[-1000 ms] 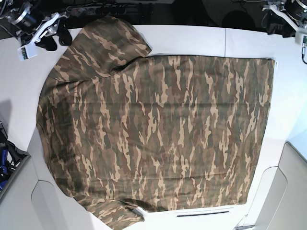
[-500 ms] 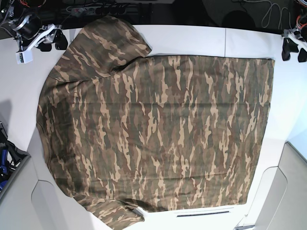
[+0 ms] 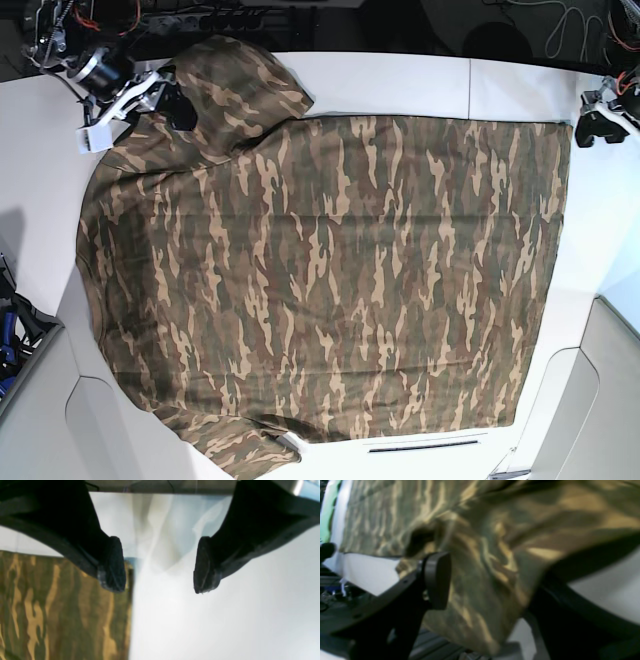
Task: Fold the T-shirt properly
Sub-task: 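Grasp the camouflage shirt's shoulder corners with both grippers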
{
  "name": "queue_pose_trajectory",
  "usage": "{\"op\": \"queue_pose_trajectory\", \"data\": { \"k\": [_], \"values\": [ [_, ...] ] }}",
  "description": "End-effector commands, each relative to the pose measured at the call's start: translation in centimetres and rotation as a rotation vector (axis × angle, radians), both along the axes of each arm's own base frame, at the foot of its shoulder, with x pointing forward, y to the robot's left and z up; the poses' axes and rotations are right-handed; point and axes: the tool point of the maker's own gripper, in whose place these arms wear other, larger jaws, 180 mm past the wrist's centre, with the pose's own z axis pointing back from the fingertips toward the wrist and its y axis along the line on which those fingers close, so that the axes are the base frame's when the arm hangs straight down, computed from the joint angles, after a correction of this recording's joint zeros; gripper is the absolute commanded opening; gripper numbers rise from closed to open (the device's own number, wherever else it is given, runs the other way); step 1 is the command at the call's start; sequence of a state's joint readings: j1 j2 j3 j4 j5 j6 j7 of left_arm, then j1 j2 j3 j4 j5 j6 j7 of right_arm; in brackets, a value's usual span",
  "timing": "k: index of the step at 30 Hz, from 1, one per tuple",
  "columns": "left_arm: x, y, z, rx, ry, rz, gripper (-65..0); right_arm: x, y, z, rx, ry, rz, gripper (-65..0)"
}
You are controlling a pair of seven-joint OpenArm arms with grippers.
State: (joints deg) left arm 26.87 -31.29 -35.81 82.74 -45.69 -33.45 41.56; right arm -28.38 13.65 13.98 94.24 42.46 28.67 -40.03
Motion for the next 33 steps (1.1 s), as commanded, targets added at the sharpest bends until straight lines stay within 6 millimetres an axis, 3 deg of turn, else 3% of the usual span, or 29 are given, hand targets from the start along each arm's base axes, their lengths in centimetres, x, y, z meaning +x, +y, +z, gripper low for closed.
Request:
{"op": "queue_pose_trajectory", "data": {
  "k": [1, 11, 17, 26, 28, 31, 33],
  "values": [
    [0.8, 0.3, 0.8, 0.018, -0.023, -0.019, -19.6, -1.3, 0.3, -0.9, -0.021, 0.057, 0.032, -26.8],
    [1.0, -2.1, -1.6, -0.038, 0.041, -0.069, -19.7, -1.4, 1.8, -0.7, 0.015, 0.047, 0.044, -26.8],
    [0.3, -5.6, -2.7, -0.124, 0.087, -0.179, -19.7, -1.4, 2.0, -0.6, 0.020, 0.035, 0.056, -26.9],
    [-0.5, -7.8, -2.9, -0.219, 0.126, -0.240, -20.1, -1.4, 2.0, -0.6, 0.020, 0.035, 0.056, -26.9],
    [-0.5, -8.0, -2.8, -0.235, 0.123, -0.238, -26.4, -1.4, 2.0, -0.6, 0.020, 0.035, 0.056, -27.1],
    [-0.2, -7.9, -2.7, -0.235, 0.107, -0.234, -48.2, -1.4, 2.1, -0.6, 0.022, 0.035, 0.055, -27.2],
    [0.1, -7.9, -2.5, -0.234, 0.089, -0.229, -58.4, -1.4, 2.1, -0.6, 0.022, 0.035, 0.055, -33.8]
  ]
}}
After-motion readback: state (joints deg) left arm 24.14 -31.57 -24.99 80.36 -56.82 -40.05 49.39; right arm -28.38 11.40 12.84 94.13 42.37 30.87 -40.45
